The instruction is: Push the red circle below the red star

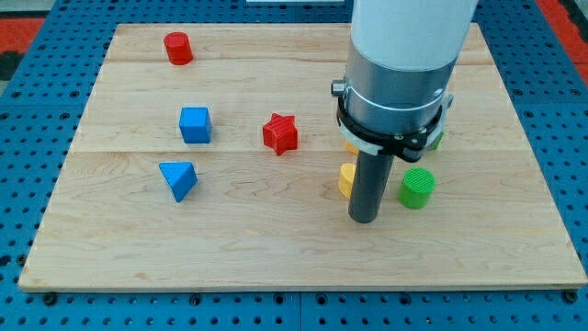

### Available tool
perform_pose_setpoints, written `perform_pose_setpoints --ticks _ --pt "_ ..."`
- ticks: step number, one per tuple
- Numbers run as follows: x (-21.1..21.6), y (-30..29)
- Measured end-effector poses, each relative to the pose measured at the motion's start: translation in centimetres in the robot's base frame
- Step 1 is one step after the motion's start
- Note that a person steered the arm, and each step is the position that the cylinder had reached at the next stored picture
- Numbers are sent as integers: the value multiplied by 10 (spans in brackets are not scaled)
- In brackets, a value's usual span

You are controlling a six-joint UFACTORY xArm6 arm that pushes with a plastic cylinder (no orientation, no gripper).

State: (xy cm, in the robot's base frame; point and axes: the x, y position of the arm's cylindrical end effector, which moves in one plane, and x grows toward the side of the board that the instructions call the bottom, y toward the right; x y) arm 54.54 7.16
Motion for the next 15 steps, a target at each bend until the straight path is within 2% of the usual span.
perform_pose_setpoints --ticks 1,2,3,4,5,6,7,8,9,10,11,12,13,15 --pt "13 -75" --pt "6 -133" --pt "-7 -163" --pt "17 -231" --pt "-22 -329" --pt "-133 -344" --pt "-224 -337" --pt "-283 -304" --pt "-313 -269" --pt "-278 -199" --pt "-245 -161" --pt "-274 -199" --pt "-279 -151" --pt "-230 -130"
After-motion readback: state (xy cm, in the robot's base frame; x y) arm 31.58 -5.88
